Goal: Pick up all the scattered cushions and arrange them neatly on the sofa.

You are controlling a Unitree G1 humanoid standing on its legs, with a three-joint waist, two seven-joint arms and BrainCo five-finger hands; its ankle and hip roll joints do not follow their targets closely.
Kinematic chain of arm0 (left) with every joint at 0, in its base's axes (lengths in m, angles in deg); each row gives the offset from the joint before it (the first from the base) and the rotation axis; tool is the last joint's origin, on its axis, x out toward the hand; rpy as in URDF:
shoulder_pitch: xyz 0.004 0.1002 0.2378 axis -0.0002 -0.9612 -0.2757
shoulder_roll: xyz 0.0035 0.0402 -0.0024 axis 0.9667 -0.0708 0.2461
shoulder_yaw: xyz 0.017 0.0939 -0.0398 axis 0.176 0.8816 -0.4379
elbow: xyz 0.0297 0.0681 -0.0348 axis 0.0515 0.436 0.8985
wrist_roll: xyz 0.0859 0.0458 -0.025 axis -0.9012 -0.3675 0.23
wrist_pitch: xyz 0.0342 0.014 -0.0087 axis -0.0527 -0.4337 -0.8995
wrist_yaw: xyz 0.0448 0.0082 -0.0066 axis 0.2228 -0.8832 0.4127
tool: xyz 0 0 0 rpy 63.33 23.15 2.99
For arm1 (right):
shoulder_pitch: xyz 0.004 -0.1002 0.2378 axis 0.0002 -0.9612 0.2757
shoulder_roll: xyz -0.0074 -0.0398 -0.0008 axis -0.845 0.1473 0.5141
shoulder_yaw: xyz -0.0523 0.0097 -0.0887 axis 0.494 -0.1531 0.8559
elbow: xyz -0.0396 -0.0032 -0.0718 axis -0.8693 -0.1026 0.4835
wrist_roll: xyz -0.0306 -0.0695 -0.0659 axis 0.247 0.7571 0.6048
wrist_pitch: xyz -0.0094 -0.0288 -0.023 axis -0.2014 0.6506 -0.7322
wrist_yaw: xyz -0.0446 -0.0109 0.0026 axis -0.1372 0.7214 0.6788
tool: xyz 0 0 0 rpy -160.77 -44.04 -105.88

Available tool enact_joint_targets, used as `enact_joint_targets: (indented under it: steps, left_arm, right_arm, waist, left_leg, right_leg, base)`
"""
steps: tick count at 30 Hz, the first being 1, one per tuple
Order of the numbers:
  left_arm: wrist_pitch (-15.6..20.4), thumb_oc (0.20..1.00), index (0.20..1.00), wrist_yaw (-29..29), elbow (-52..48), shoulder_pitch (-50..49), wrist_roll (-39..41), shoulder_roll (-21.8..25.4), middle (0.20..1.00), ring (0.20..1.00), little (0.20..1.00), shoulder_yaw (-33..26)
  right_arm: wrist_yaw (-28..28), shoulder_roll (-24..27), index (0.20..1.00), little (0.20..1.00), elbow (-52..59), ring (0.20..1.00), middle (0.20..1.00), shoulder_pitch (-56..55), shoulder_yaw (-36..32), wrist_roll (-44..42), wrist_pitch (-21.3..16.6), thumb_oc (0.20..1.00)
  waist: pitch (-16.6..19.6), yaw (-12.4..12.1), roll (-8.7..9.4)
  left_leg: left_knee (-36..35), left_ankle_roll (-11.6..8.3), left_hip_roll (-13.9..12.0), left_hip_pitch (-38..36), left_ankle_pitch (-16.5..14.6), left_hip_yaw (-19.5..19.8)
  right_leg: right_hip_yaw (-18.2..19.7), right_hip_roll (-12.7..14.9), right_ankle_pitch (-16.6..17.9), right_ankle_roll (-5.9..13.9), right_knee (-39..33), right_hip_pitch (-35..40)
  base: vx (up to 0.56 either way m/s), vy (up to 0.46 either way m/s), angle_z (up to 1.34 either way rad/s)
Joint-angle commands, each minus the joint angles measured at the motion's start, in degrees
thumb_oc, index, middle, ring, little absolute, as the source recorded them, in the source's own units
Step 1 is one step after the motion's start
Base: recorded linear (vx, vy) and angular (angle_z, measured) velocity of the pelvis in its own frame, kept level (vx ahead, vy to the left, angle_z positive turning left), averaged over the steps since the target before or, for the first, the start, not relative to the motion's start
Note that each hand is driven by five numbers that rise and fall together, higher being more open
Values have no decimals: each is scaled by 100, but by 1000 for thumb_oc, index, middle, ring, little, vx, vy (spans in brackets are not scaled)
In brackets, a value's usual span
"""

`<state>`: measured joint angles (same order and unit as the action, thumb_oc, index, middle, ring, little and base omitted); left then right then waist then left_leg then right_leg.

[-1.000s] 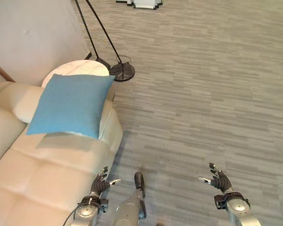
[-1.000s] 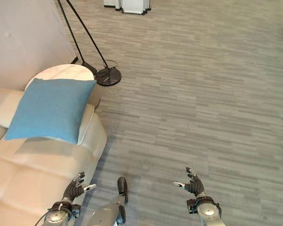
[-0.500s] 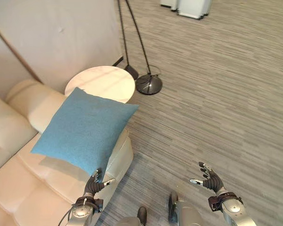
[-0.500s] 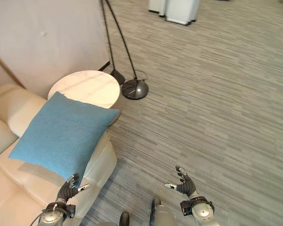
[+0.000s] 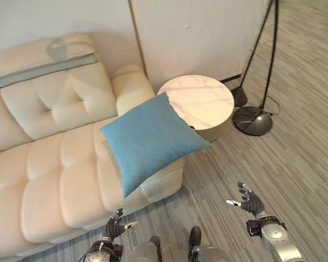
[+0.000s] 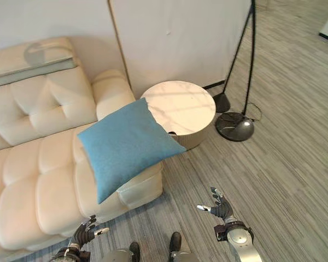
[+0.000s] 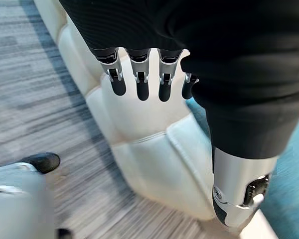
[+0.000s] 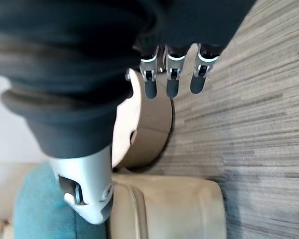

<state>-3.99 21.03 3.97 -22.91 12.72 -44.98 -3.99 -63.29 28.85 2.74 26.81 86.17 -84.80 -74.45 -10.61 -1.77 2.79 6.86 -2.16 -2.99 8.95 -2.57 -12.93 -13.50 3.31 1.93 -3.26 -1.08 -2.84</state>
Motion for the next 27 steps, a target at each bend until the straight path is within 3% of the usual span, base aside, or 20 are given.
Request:
enact_joint_targets:
  steps: [1,2,3,6,7,8,9,11,13,16,18,20,25,27]
  left_arm:
    - [198,1000,1000,28,-148,-49,105,146,1000,1000,1000,-284]
    - [191,1000,1000,34,-137,-64,104,138,1000,1000,1000,-295]
    - [170,1000,1000,24,-167,-101,128,147,1000,1000,1000,-330]
    - [173,1000,1000,29,-130,-195,114,146,1000,1000,1000,-403]
    - [162,1000,1000,23,-58,-250,156,137,1000,1000,1000,-463]
    - [162,1000,1000,22,-58,-248,156,136,1000,1000,1000,-462]
    - [153,1000,1000,34,-103,-258,202,200,1000,1000,1000,-517]
    - [157,1000,1000,62,-71,-213,213,253,1000,1000,1000,-552]
    - [176,1000,1000,84,-41,-179,217,266,1000,1000,1000,-567]
    - [253,1000,1000,89,-193,-178,303,345,1000,1000,1000,-625]
    - [265,1000,1000,100,-167,-164,314,371,1000,1000,1000,-658]
    - [298,1000,1000,131,-229,-92,317,421,1000,1000,1000,-773]
    - [357,1000,1000,117,-323,-55,371,476,1000,1000,1000,-874]
    - [340,1000,1000,99,-384,27,668,486,1000,1000,1000,-898]
  right_arm:
    - [46,175,1000,1000,346,1000,1000,-211,-66,22,-195,1000]
    - [47,175,1000,1000,345,1000,1000,-216,-68,40,-175,1000]
    - [21,185,1000,1000,390,1000,1000,-228,-62,81,-154,1000]
    - [-16,189,1000,1000,384,1000,1000,-259,-50,167,-132,1000]
    - [-62,149,1000,1000,399,1000,1000,-304,-69,214,-115,1000]
    - [-62,150,1000,1000,399,1000,1000,-303,-70,214,-114,1000]
    - [-78,137,1000,1000,482,1000,1000,-293,-90,240,-94,1000]
    - [-42,67,1000,1000,454,1000,1000,-244,-99,209,-115,1000]
    - [-21,58,1000,1000,419,1000,1000,-194,-88,221,-134,1000]
    - [143,174,1000,1000,458,1000,1000,-199,-286,266,-163,1000]
    - [215,219,1000,1000,458,1000,1000,-218,-423,222,-181,1000]
    - [330,341,1000,1000,597,1000,1000,-248,-729,180,-244,1000]
    - [361,571,1000,1000,922,1000,1000,-242,-928,263,-306,1000]
    - [215,838,1000,1000,1200,1000,1000,-70,-809,244,-286,1000]
  waist:
    - [162,62,-37]
    - [169,51,-9]
    - [178,9,-60]
    - [244,-35,-69]
    - [310,-88,23]
    - [321,-93,14]
    - [237,-62,64]
    - [196,-30,3]
    - [182,-11,-19]
    - [135,140,-63]
    - [111,210,-62]
    - [69,310,6]
    - [108,288,88]
    - [239,173,152]
  left_leg:
    - [-300,-122,-171,247,579,-367]
    - [-356,-186,-162,288,562,-400]
    - [-454,-159,-234,262,764,-454]
    - [-461,-108,-182,156,730,-304]
    - [-322,20,6,28,580,-34]
    - [-326,20,-6,43,590,-36]
    - [-371,238,169,-210,451,39]
    - [-498,334,207,-407,372,135]
    - [-565,349,232,-508,358,184]
    - [-752,336,352,-730,360,534]
    - [-801,327,394,-799,348,658]
    - [-829,308,504,-894,295,914]
    - [-830,267,519,-923,242,1017]
    - [-1001,169,461,-949,278,1093]
  right_leg:
    - [-52,139,-933,873,658,709]
    - [-29,160,-1034,918,679,834]
    - [-27,91,-999,896,713,865]
    - [29,128,-1064,940,776,986]
    - [178,318,-840,1049,1206,923]
    - [183,306,-825,1045,1197,907]
    - [392,470,-319,1182,2112,553]
    - [589,459,-128,1216,2659,129]
    - [637,429,-208,1161,2762,-53]
    - [949,174,-494,1057,1856,-318]
    - [1136,68,-469,1076,1529,-400]
    - [1568,-60,-244,1155,1007,-494]
    - [1500,25,-176,1137,670,-262]
    - [1288,50,-118,1087,287,-16]
  base:
    - [303,63,29]
    - [257,97,10]
    - [285,145,0]
    - [249,187,-21]
    - [242,205,-28]
    - [351,354,-39]
    - [151,212,-25]
    - [124,177,11]
    - [91,69,22]
    - [208,5,28]
    - [96,-26,52]
    - [128,-75,69]
    - [68,-83,49]
    - [122,-204,4]
